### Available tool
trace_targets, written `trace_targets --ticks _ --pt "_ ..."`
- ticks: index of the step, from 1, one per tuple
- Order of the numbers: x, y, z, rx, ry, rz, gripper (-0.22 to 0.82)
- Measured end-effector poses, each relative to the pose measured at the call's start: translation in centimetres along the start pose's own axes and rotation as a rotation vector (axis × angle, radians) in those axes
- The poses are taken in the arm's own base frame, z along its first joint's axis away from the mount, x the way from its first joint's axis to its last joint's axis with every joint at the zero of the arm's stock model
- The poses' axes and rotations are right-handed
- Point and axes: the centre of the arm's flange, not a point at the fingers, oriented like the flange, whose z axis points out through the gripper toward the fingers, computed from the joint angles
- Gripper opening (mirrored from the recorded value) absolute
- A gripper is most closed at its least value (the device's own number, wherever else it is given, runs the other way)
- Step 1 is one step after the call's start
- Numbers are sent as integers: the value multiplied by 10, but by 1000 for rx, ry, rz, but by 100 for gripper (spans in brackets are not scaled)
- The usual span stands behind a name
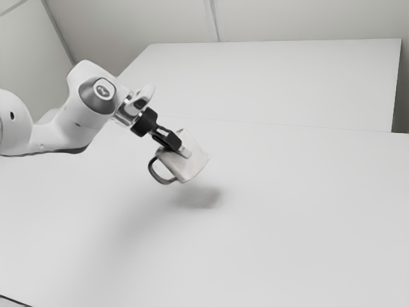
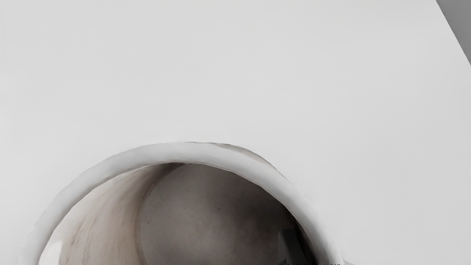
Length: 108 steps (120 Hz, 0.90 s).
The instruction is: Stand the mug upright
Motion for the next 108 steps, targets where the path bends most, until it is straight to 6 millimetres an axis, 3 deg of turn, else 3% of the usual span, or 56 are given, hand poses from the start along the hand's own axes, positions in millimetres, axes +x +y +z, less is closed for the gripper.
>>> trace_targets --ticks 32,59,77,108 --pt "1 20 -13 246 -218 19 -17" --pt "-17 22 -12 398 -308 -58 -17" --pt "-42 20 -2 461 -312 -128 -17" --pt "-60 17 17 533 -234 -201 -17"
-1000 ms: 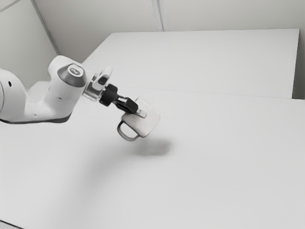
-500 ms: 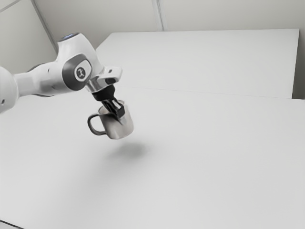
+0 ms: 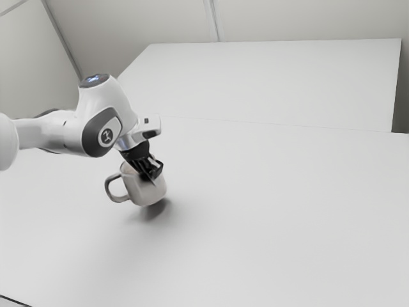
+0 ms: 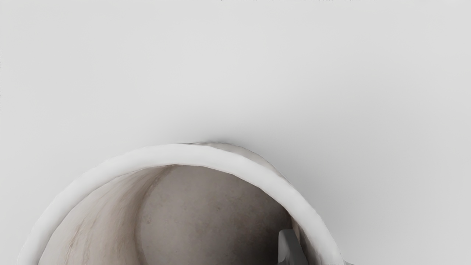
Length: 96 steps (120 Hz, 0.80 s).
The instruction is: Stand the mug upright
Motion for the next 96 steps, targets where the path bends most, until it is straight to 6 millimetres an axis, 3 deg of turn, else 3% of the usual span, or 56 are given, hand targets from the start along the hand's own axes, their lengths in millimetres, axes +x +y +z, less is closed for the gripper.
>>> trace_targets --ticks 96 --pt "-21 5 51 22 98 -188 -17"
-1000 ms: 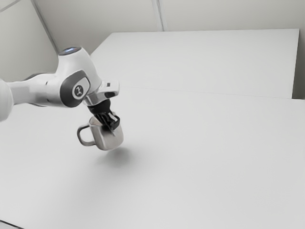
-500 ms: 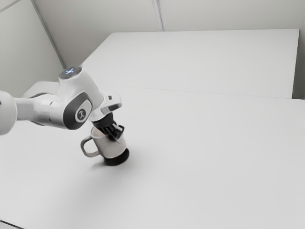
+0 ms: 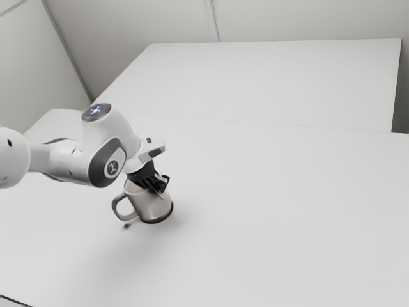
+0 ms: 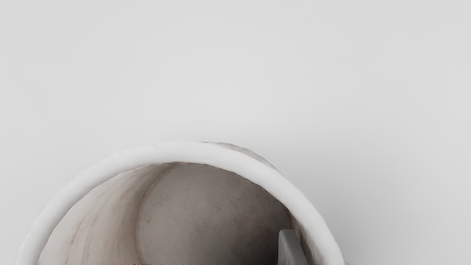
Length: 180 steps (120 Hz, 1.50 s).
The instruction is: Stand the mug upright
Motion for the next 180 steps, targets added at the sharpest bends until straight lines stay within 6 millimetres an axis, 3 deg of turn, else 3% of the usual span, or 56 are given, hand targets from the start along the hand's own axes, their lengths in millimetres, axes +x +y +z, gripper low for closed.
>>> trace_targets --ticks 35,70,87,108,153,180 --pt "0 0 10 -1 -3 -32 -15" --pt "2 4 1 -13 15 -34 32" --pt "10 6 -21 -18 53 -30 45" --pt "34 6 -53 -25 55 -27 52" --pt "96 7 -142 -42 -11 -20 57" --pt "121 11 -180 -50 -87 -8 58"
